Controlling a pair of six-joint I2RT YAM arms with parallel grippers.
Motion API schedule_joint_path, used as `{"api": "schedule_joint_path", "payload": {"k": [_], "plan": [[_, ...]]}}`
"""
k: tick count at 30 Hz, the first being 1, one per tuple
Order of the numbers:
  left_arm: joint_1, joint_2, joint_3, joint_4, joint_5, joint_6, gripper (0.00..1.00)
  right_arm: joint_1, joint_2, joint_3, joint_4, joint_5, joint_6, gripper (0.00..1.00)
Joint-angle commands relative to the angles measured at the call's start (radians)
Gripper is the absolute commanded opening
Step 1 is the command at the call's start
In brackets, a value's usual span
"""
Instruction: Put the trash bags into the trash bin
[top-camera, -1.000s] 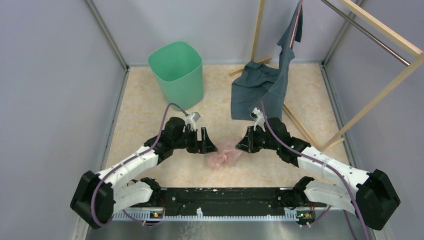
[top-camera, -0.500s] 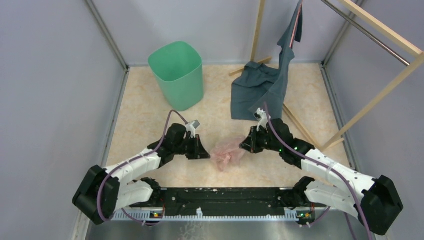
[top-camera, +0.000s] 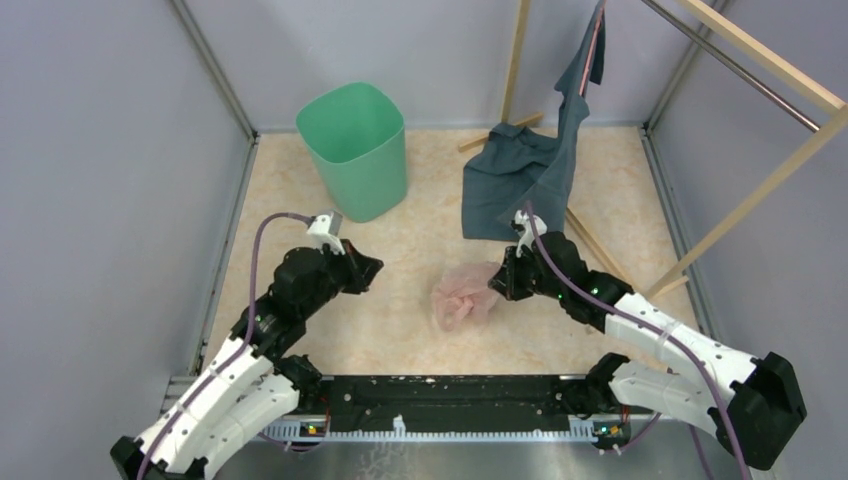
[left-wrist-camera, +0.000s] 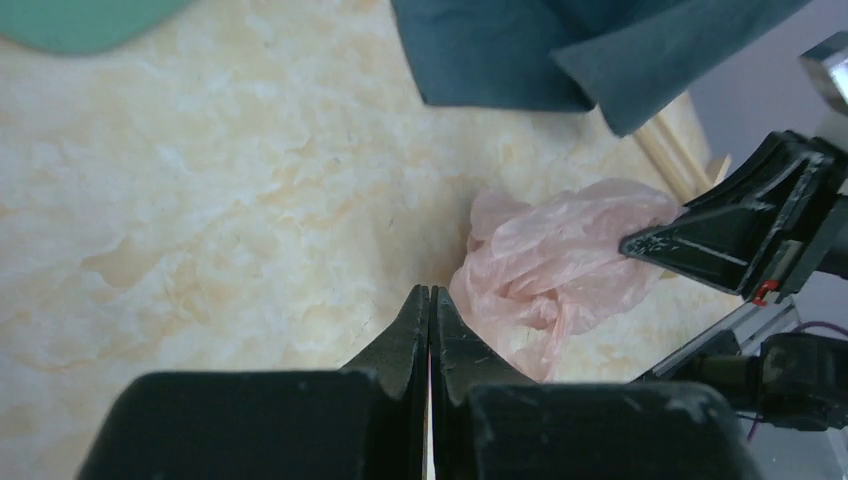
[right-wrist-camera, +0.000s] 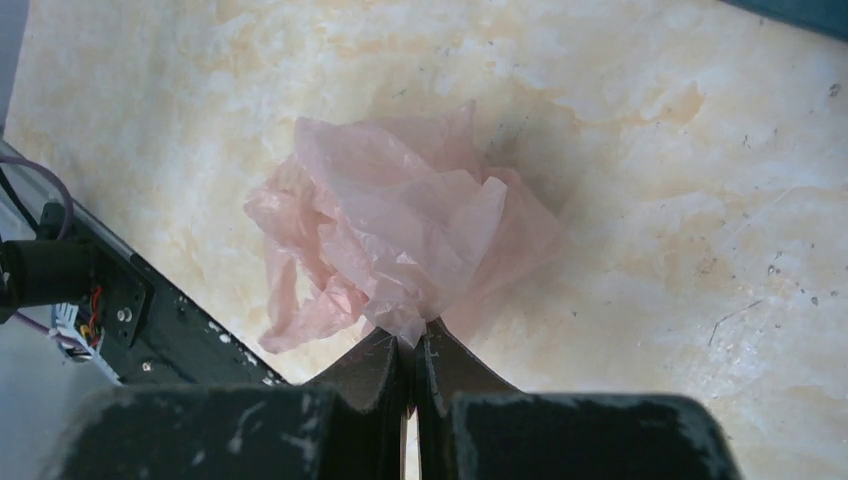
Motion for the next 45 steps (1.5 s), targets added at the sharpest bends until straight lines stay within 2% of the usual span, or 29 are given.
{"api": "schedule_joint_path", "payload": {"k": [1, 2, 6, 9, 11, 14, 19, 21, 22, 24, 28, 30, 31, 32, 34, 36, 39, 42, 45], "plan": [[0.000, -0.037, 0.012, -0.006, -0.054, 0.005, 0.00, 0.022, 0.005, 0.081, 0.010, 0.028, -0.043, 0.00], [0.000, -0.013, 0.010, 0.012, 0.019, 0.005, 0.02, 0.021, 0.009, 0.086, 0.024, 0.015, -0.036, 0.00], [0.001, 0.088, -0.053, 0.151, 0.296, -0.038, 0.54, 0.020, 0.026, 0.097, 0.062, 0.009, 0.052, 0.00], [-0.002, 0.181, -0.159, 0.378, 0.505, -0.152, 0.79, 0.020, 0.026, 0.082, 0.087, 0.044, 0.194, 0.00], [-0.013, 0.237, -0.256, 0.565, 0.562, -0.264, 0.86, 0.021, 0.016, 0.043, 0.180, -0.005, 0.260, 0.00], [-0.038, 0.278, -0.364, 0.786, 0.567, -0.395, 0.90, 0.020, 0.001, -0.004, 0.271, -0.029, 0.326, 0.00], [-0.072, 0.328, -0.419, 0.906, 0.522, -0.494, 0.93, 0.020, -0.017, -0.044, 0.335, -0.033, 0.367, 0.00], [-0.072, 0.351, -0.422, 0.930, 0.514, -0.506, 0.89, 0.020, -0.015, -0.051, 0.348, -0.037, 0.368, 0.00], [-0.072, 0.354, -0.420, 0.931, 0.504, -0.507, 0.82, 0.021, -0.016, -0.051, 0.342, -0.036, 0.367, 0.00], [-0.072, 0.358, -0.404, 0.907, 0.477, -0.494, 0.58, 0.020, -0.017, -0.054, 0.338, -0.038, 0.360, 0.00], [-0.073, 0.385, -0.348, 0.805, 0.439, -0.432, 0.33, 0.020, -0.039, -0.081, 0.358, -0.045, 0.353, 0.00], [-0.072, 0.389, -0.313, 0.740, 0.425, -0.381, 0.17, 0.019, -0.055, -0.081, 0.334, -0.024, 0.326, 0.00], [-0.072, 0.377, -0.278, 0.658, 0.390, -0.336, 0.06, 0.020, -0.062, -0.073, 0.300, 0.001, 0.296, 0.00], [-0.072, 0.359, -0.234, 0.554, 0.337, -0.274, 0.00, 0.021, -0.071, -0.056, 0.248, 0.031, 0.258, 0.00], [-0.072, 0.309, -0.128, 0.271, 0.190, -0.134, 0.00, 0.024, -0.086, -0.016, 0.125, 0.122, 0.172, 0.00], [-0.072, 0.259, -0.043, 0.115, 0.011, -0.026, 0.00, 0.025, -0.096, 0.015, 0.022, 0.214, 0.094, 0.00], [-0.071, 0.211, 0.025, 0.011, -0.137, 0.088, 0.00, 0.024, -0.092, 0.030, -0.062, 0.279, -0.009, 0.00], [-0.070, 0.212, 0.070, -0.057, -0.159, 0.155, 0.00, 0.025, -0.061, 0.028, -0.079, 0.266, -0.081, 0.00], [-0.070, 0.223, 0.106, -0.135, -0.213, 0.158, 0.00, 0.026, -0.026, 0.051, -0.100, 0.258, -0.131, 0.00]]}}
